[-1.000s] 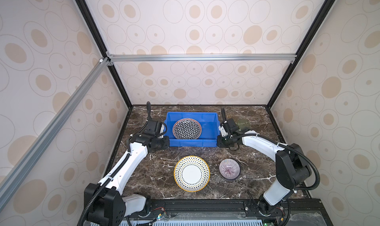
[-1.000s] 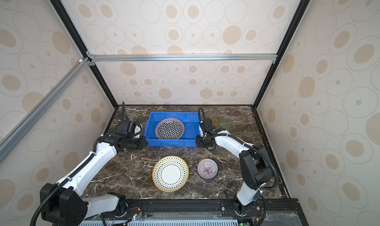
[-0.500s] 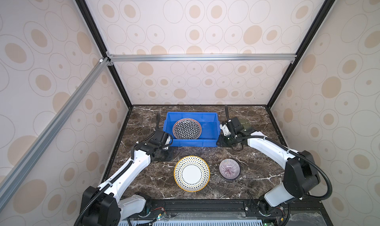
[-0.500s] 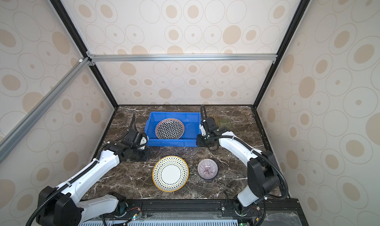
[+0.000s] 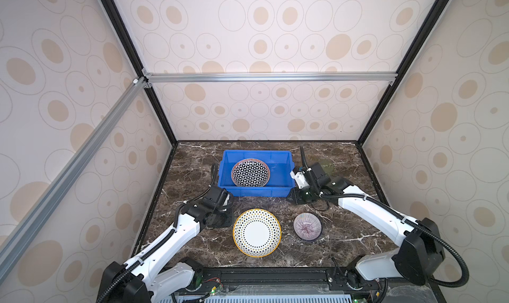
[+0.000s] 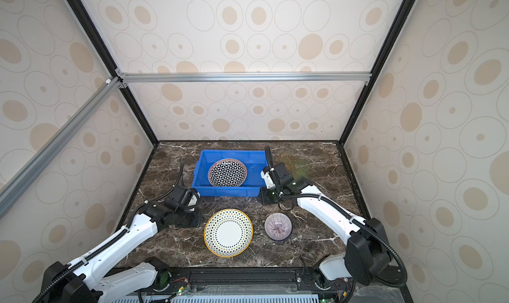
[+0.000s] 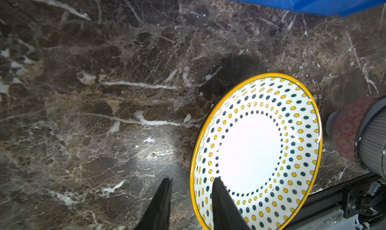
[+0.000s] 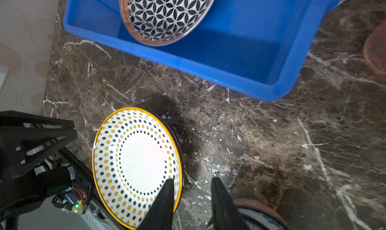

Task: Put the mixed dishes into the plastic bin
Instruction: 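Move both grippers toward the yellow-rimmed dotted plate on the table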

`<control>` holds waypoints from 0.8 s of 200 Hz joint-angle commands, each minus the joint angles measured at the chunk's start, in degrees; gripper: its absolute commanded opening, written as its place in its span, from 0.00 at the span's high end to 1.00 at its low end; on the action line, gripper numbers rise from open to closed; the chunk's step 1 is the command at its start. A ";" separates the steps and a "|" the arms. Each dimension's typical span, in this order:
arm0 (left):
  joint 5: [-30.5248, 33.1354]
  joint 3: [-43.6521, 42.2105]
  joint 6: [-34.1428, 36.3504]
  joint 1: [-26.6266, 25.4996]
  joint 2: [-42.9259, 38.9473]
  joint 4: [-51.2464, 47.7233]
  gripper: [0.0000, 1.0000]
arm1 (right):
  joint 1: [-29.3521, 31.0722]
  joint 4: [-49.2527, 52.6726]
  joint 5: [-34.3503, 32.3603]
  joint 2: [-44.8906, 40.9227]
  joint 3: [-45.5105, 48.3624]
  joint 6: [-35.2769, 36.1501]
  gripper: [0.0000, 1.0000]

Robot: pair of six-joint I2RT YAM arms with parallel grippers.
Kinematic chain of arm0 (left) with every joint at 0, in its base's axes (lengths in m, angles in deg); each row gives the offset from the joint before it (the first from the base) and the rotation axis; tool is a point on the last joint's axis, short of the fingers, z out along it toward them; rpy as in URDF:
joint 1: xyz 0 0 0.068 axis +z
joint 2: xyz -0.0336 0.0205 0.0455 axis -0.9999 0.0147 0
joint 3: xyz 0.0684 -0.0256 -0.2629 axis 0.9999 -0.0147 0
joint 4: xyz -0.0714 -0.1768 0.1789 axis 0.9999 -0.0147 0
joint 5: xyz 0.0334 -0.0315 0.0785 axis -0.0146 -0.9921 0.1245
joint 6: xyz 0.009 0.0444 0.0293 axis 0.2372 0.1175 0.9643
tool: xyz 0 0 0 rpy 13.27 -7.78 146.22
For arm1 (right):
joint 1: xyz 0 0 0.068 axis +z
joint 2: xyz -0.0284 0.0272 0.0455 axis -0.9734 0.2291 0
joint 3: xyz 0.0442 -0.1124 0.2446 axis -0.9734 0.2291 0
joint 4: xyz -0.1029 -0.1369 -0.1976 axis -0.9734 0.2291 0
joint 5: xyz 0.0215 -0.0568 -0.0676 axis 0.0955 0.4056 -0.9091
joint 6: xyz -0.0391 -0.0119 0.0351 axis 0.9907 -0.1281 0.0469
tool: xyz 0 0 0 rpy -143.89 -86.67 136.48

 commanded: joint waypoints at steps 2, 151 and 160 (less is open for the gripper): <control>0.53 -0.97 -2.35 -1.07 -0.79 1.21 0.66 | 3.04 0.80 -2.00 -1.92 1.63 0.21 0.67; 6.91 -4.80 -10.04 -2.66 -8.20 0.33 0.71 | 14.06 -0.62 -7.35 2.56 5.39 -0.55 0.69; 6.13 -5.72 -10.69 -2.75 -8.88 1.33 0.72 | 14.06 -0.53 -7.93 2.75 5.76 -0.53 0.69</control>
